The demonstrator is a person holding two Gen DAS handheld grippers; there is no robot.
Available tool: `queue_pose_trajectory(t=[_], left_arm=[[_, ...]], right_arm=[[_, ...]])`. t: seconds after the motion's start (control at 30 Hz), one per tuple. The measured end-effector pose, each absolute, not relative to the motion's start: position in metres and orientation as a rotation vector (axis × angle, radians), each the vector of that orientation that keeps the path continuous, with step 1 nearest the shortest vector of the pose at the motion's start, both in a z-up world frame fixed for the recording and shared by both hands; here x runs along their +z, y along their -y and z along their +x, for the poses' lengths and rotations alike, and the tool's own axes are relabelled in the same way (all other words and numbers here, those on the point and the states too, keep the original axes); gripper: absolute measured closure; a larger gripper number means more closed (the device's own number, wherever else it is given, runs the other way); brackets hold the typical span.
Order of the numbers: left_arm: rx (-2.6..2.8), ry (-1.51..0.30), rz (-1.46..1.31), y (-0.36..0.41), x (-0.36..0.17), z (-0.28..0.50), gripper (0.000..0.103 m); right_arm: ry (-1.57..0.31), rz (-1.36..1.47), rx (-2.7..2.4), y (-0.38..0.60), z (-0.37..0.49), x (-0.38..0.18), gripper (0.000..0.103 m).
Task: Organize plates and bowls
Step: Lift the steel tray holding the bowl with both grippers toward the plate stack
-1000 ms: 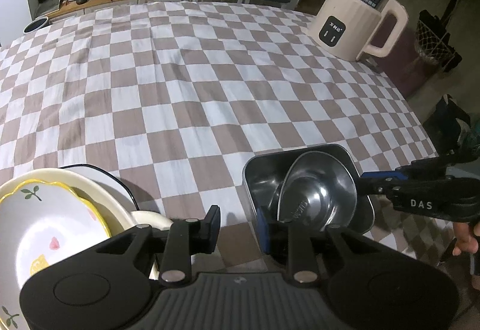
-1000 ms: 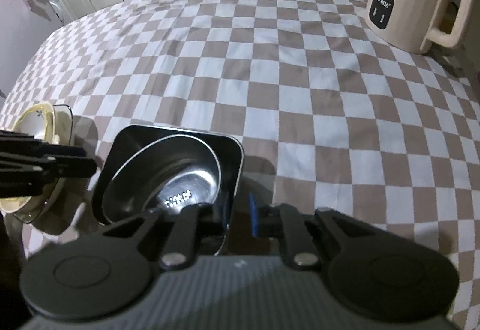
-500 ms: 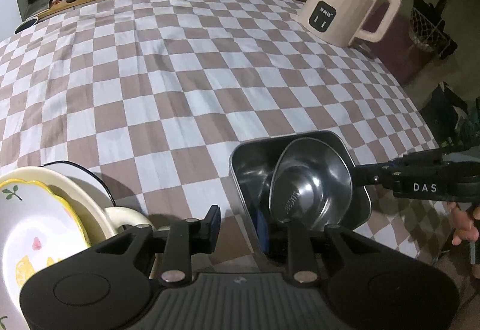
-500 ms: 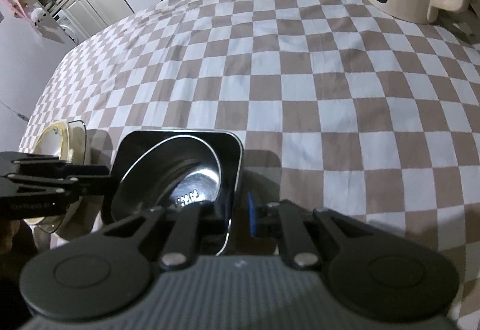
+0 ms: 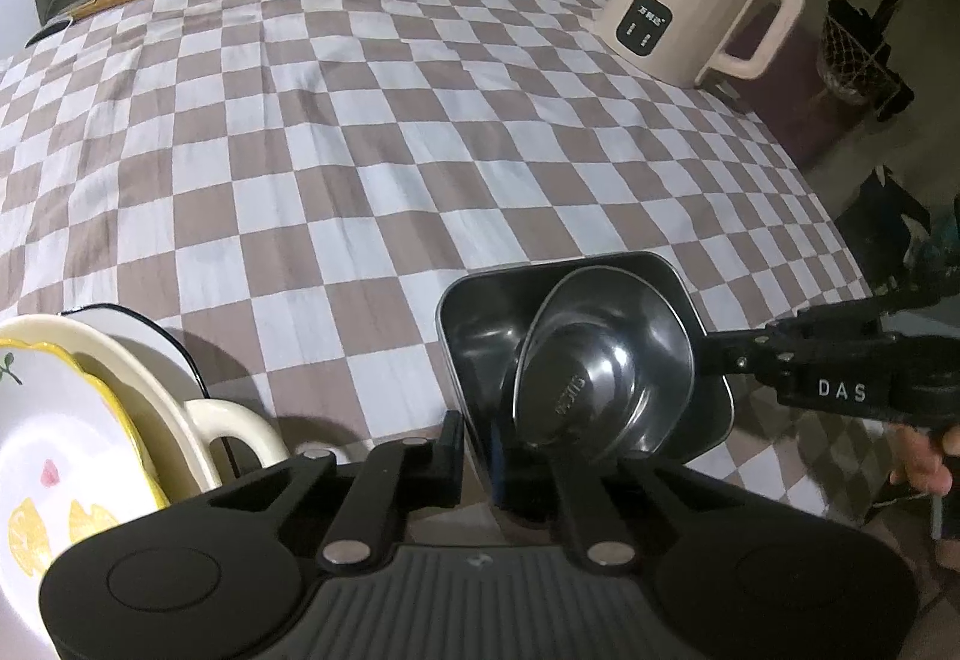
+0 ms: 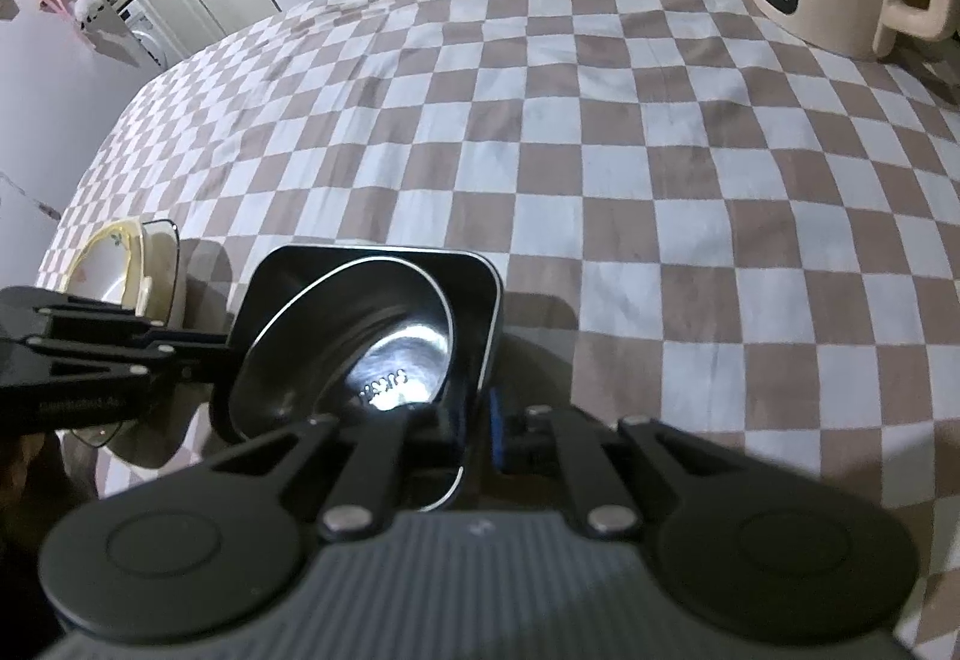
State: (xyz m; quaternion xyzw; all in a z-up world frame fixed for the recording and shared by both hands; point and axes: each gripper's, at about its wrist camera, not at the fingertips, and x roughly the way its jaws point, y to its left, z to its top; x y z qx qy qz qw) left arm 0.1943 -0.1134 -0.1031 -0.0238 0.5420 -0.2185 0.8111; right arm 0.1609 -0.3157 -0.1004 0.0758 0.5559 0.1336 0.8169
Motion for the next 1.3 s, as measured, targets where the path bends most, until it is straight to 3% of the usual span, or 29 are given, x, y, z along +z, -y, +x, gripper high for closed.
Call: queue_pose_trajectory(t=[0.3, 0.63, 1.3], left_arm=[[-0.463, -1.144, -0.108, 0.108, -0.1, 0.195, 0.094], [-0.46, -1.025, -0.192, 0.086, -0.066, 0.195, 0.095], [-0.393, -0.84, -0.363, -0.024, -0.01, 0.157, 0.096]], right_arm=[[-1.177, 0.172, 0.29, 0.32, 0.16, -0.099, 0.096], [-1.043, 0.254, 0.3, 0.327, 0.148, -0.067, 0.096], [-0.846, 0.325, 0.425, 0.255, 0.139, -0.011, 0.095]])
